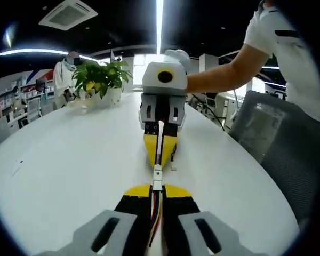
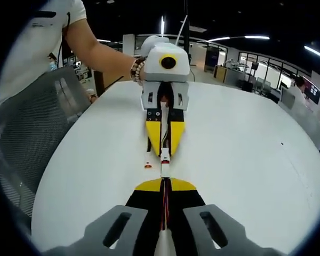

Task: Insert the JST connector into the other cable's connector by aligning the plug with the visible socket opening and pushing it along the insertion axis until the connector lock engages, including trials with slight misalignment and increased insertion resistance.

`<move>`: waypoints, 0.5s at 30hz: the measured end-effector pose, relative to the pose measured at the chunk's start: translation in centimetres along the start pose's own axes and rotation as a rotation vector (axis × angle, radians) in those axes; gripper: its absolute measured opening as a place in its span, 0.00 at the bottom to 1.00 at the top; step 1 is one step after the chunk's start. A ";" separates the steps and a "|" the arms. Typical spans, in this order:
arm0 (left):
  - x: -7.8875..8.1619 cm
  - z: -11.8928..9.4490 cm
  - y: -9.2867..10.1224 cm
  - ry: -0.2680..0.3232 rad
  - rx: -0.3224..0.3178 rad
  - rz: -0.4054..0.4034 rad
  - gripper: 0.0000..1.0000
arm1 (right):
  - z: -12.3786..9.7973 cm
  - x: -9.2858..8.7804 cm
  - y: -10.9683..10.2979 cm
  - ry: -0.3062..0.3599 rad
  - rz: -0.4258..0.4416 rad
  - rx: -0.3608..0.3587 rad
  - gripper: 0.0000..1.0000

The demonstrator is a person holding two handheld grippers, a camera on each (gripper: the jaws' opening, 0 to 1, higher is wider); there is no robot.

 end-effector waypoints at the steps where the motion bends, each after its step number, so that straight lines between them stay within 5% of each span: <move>1: 0.0 0.0 0.0 -0.003 0.001 0.000 0.01 | 0.0 0.0 0.0 -0.003 0.001 0.003 0.00; 8: 0.1 0.5 -0.1 -0.047 0.001 0.013 0.01 | 0.0 -0.1 0.2 -0.026 0.014 0.004 0.00; 15: 0.1 0.6 0.0 -0.101 -0.007 0.034 0.01 | 0.3 -0.7 0.2 -0.120 -0.018 0.023 0.00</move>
Point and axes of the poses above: the point that each gripper's makers call its tool centre point, and the gripper's own axes: z roughly forward along the fingers, y roughly to its right, x roughly out of its top, the point moved 3 cm from there along -z, roughly backward along the fingers, and after that the axes turned 11 degrees about -x, right-handed, at the moved point
